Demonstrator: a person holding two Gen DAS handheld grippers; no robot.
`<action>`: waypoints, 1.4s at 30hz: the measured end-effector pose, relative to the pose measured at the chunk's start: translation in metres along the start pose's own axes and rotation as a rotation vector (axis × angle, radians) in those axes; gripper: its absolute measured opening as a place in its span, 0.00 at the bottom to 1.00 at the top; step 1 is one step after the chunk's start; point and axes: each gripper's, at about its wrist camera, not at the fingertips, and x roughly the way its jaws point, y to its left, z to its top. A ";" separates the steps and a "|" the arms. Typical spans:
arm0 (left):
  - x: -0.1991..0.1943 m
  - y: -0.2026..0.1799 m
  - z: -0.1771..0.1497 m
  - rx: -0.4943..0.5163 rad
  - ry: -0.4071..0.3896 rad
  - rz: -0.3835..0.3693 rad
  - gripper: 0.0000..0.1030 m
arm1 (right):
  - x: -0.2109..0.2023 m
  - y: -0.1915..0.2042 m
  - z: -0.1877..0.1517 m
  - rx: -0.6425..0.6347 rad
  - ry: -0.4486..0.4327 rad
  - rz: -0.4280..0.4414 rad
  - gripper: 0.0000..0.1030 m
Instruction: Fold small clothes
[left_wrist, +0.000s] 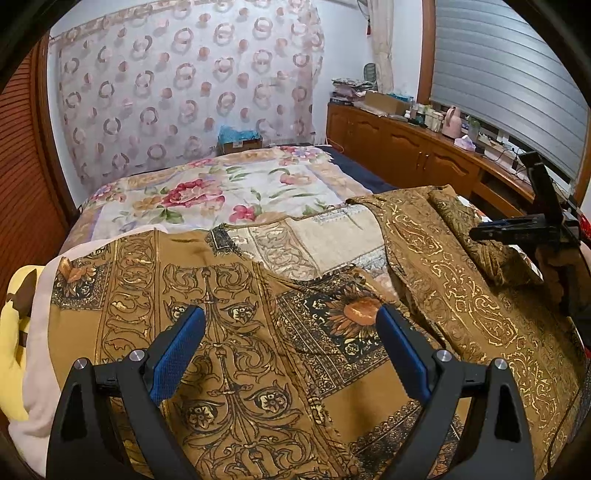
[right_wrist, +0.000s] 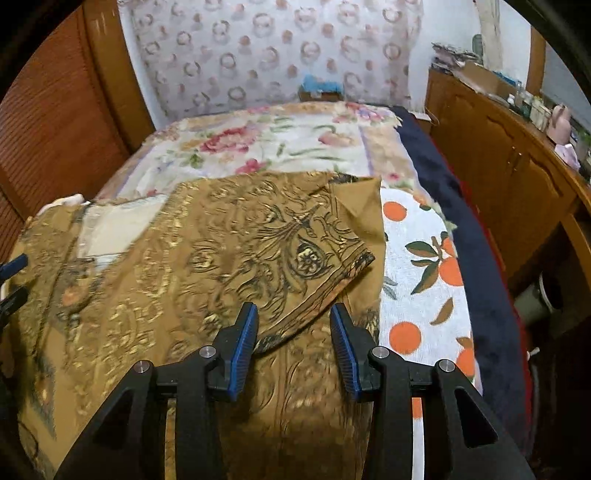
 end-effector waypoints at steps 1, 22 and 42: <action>0.000 0.000 0.000 0.000 0.000 0.000 0.91 | 0.000 0.002 0.006 -0.002 0.002 -0.009 0.41; 0.004 0.003 -0.001 -0.010 0.004 0.007 0.91 | -0.017 0.079 0.021 -0.229 -0.119 0.160 0.41; 0.003 0.009 -0.001 -0.026 0.001 0.039 0.91 | 0.044 0.012 0.018 -0.063 -0.045 -0.075 0.64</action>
